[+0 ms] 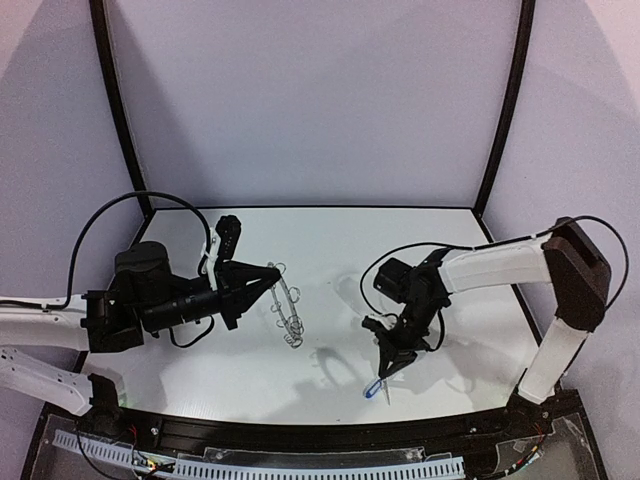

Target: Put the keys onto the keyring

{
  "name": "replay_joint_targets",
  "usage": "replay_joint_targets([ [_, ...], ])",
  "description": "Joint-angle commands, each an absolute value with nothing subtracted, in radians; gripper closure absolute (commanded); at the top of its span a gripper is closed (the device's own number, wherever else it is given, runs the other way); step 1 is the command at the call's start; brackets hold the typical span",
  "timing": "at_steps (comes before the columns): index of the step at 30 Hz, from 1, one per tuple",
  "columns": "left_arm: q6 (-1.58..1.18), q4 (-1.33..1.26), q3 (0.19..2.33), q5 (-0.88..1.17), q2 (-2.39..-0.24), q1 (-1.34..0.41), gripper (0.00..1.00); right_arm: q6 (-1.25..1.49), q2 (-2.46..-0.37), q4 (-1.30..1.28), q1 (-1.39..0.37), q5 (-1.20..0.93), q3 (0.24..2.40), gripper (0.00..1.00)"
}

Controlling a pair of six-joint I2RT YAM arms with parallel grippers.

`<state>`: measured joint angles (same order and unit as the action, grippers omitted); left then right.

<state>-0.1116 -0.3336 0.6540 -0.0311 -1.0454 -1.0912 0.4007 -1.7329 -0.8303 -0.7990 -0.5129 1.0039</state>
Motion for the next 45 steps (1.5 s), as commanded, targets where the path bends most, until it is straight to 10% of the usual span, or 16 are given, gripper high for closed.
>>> replay_joint_targets([
  [1,-0.091,-0.368,0.694,-0.008,-1.040,-1.091,0.99,0.399,-1.539,-0.755,-0.807,-0.452,1.018,1.00],
  [21,0.029,-0.382,0.905,0.201,-1.208,-1.092,0.99,0.037,-0.885,0.224,-0.810,-0.465,0.712,1.00],
  [45,0.079,-0.175,1.117,0.518,-1.386,-1.092,0.99,-0.097,-0.942,0.102,-0.835,-0.852,0.817,1.00],
])
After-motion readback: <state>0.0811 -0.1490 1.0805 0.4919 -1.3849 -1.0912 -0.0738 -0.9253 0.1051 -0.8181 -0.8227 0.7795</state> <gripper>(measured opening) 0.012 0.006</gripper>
